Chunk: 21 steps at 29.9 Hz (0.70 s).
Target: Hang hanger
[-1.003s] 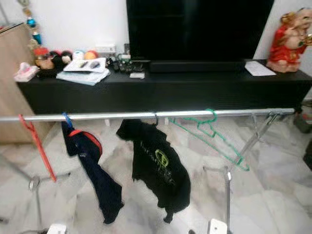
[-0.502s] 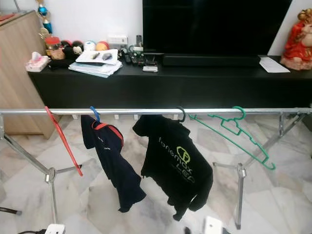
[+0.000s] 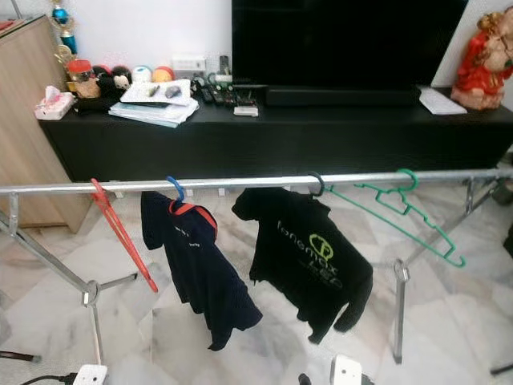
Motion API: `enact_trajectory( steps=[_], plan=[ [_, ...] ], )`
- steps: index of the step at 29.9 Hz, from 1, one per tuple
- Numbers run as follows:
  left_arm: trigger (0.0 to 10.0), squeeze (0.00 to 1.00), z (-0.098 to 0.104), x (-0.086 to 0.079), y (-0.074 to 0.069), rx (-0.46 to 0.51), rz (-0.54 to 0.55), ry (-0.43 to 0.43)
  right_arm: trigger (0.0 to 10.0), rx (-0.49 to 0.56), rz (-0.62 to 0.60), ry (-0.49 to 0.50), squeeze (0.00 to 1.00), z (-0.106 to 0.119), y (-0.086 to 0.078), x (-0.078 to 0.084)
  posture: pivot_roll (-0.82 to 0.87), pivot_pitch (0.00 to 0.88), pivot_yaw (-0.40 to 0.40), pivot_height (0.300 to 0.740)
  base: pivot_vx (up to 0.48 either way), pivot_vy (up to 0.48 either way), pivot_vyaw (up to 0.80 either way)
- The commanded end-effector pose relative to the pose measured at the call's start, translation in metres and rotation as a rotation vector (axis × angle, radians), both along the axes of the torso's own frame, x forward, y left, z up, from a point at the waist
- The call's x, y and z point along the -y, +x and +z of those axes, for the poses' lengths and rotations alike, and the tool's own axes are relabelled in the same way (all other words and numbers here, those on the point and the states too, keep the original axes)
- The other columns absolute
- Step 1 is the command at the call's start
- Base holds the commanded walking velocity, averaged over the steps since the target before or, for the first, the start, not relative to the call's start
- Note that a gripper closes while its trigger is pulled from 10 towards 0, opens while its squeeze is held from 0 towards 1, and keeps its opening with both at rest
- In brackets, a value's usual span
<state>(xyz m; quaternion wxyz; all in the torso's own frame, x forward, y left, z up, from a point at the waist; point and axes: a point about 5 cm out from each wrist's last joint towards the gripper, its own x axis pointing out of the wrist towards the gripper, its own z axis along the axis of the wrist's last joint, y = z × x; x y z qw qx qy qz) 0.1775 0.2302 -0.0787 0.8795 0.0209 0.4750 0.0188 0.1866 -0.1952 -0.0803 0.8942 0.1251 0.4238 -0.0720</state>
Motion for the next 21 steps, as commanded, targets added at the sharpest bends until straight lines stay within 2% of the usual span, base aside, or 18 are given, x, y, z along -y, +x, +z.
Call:
enact_trajectory(
  steps=[1,12,21],
  plan=[
    [10.0,0.00,-0.0014,-0.0044,-0.0048,-0.021,0.001,0.014,10.0,0.003,-0.001,0.010,0.00,0.0000,0.0012,-0.0040,-0.06,0.069,0.026,0.740,0.000,0.285,0.00],
    [10.0,0.00,-0.0013,-0.0030,-0.0040,-0.018,-0.008,0.013,10.0,0.003,0.001,0.010,0.00,-0.0002,0.0006,-0.0040,-0.06,0.070,0.025,0.740,0.000,0.277,0.00],
    [10.0,0.00,0.0004,-0.0013,0.0000,0.002,-0.018,0.008,10.0,0.004,0.000,0.011,0.00,-0.0004,0.0001,-0.0041,-0.06,0.063,0.025,0.740,0.000,0.000,0.00]
  ],
)
